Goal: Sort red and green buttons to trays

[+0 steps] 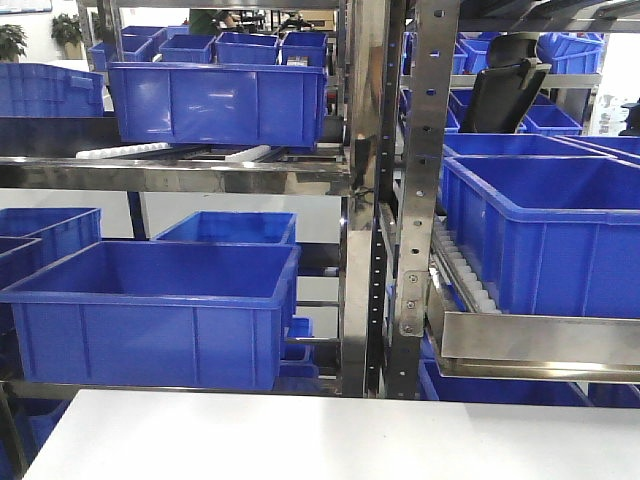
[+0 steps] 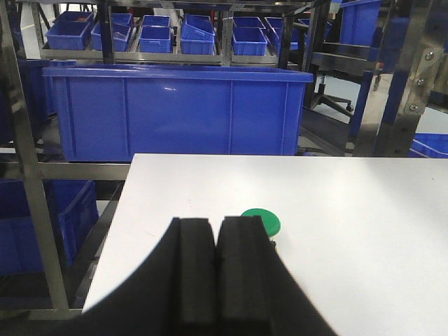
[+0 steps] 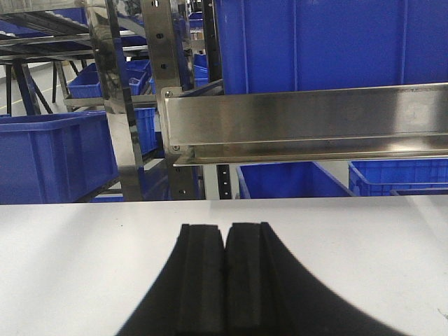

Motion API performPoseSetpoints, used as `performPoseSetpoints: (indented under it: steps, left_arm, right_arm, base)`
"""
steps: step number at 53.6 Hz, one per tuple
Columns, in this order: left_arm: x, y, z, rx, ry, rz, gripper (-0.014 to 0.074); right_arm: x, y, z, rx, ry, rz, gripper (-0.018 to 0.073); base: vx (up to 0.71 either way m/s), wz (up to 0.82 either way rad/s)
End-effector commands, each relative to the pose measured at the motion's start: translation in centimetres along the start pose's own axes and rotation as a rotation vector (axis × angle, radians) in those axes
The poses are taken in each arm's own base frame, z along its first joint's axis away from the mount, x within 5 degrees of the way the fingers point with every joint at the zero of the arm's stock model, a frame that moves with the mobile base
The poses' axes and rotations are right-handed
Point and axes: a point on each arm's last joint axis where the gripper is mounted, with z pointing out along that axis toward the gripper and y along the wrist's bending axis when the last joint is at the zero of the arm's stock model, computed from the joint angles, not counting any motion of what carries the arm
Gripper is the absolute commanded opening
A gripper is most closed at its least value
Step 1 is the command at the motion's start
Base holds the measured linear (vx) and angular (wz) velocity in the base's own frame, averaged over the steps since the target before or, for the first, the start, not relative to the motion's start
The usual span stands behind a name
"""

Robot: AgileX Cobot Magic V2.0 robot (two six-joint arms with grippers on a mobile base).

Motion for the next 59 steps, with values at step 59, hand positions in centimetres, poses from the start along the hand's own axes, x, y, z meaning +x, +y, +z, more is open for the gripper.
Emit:
performPoseSetpoints:
  steps: [59]
  left_arm:
    - [-10.1, 0.2, -3.1, -0.033, -0.651, -0.132, -0.0003]
  right_arm:
    - [-10.1, 1.0, -2.8, -0.043, -0.499, -0.006, -0.001]
  base:
    - [0.0, 0.0]
